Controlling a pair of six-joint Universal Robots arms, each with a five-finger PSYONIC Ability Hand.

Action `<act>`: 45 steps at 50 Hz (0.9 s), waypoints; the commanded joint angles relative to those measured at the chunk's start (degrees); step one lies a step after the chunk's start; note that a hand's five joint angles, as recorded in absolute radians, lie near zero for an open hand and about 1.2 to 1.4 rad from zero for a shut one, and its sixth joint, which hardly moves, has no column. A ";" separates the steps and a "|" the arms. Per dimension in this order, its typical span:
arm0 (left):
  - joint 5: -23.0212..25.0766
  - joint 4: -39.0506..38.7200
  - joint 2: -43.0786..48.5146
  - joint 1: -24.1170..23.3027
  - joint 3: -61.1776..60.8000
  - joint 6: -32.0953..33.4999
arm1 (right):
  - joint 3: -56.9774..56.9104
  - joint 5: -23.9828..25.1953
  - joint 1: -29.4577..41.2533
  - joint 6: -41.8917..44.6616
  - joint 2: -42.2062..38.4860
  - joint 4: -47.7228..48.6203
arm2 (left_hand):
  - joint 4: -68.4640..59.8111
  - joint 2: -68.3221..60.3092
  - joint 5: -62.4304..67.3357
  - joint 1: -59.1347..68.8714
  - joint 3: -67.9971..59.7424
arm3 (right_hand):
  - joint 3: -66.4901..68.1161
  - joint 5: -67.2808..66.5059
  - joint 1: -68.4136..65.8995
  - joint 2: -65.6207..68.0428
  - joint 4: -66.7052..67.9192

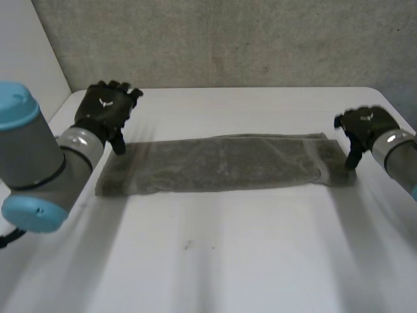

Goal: Fold the towel.

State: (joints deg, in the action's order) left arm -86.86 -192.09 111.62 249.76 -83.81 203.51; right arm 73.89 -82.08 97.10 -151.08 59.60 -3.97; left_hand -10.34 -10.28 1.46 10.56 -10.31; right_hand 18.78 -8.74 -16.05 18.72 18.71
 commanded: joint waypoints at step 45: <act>-0.24 -8.65 -1.05 -2.26 -14.01 -3.83 | -0.86 -0.48 7.02 18.02 -0.53 21.28 | -0.55 -0.61 -0.57 0.33 -0.57 | 61.22 -61.26 -63.95 61.28 61.29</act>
State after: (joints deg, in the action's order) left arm -87.04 -200.74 110.61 247.57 -97.74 199.69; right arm 73.02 -89.79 89.45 -131.05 57.11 14.36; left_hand -10.26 -10.23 1.46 10.55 -10.31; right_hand 67.98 -56.18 -54.81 67.27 68.37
